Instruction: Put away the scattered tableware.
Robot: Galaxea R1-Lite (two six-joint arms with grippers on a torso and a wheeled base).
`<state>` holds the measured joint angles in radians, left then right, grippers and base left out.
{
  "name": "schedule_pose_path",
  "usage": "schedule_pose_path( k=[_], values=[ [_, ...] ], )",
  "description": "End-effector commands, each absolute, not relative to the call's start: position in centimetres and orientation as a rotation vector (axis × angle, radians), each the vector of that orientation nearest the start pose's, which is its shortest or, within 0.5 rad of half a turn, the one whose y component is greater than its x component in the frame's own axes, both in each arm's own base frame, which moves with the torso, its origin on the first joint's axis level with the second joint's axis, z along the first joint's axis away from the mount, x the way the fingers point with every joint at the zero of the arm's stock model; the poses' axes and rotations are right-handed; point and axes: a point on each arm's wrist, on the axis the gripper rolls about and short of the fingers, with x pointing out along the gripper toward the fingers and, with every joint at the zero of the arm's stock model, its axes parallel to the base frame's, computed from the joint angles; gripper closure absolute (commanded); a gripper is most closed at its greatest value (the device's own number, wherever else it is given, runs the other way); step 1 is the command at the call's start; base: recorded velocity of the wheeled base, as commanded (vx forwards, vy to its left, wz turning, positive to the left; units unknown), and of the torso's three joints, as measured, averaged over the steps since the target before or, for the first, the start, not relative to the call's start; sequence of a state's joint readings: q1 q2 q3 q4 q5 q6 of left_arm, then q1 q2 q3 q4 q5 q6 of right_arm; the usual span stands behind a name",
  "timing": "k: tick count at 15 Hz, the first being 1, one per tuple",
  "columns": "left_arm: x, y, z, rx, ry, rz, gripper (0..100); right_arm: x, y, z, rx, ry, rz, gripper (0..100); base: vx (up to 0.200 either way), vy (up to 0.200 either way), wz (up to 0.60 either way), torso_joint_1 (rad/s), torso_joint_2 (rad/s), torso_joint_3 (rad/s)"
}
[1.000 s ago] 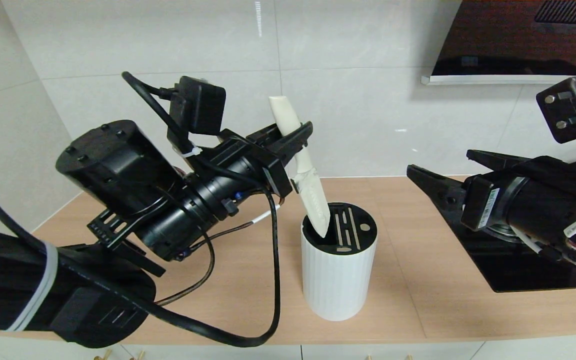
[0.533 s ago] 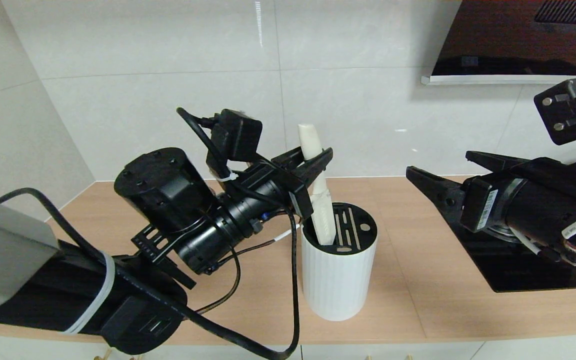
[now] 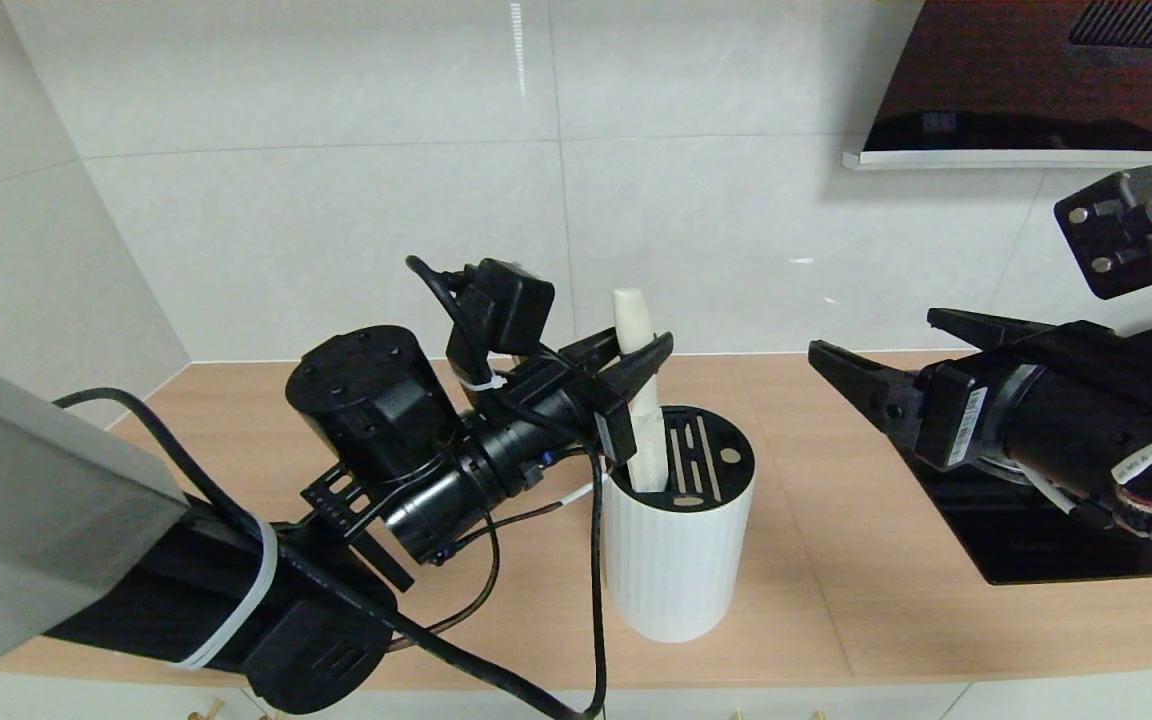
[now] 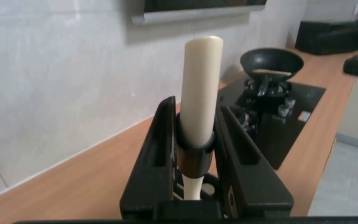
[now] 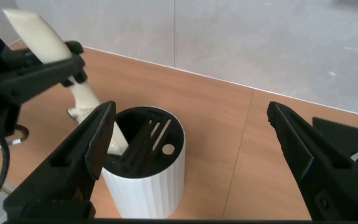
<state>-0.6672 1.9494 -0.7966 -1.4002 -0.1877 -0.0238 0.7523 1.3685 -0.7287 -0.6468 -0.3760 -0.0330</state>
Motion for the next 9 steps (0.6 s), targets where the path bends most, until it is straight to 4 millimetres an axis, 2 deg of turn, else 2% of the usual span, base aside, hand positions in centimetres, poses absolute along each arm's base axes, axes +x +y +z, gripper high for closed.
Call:
schedule_pose_path(
  k=[1, 9],
  values=[
    [27.6, -22.2, 16.4, -0.067, -0.21, -0.853, 100, 17.1, 14.9, 25.0, -0.032, -0.009, 0.377, 0, 0.0, 0.0, 0.0, 0.0, 0.0, 0.0],
    [28.2, -22.9, 14.2, -0.05, -0.148, -0.854, 100, 17.2, 15.0, 24.7, -0.037, 0.0, 0.377, 0, 0.0, 0.0, 0.0, 0.0, 0.0, 0.0]
  ],
)
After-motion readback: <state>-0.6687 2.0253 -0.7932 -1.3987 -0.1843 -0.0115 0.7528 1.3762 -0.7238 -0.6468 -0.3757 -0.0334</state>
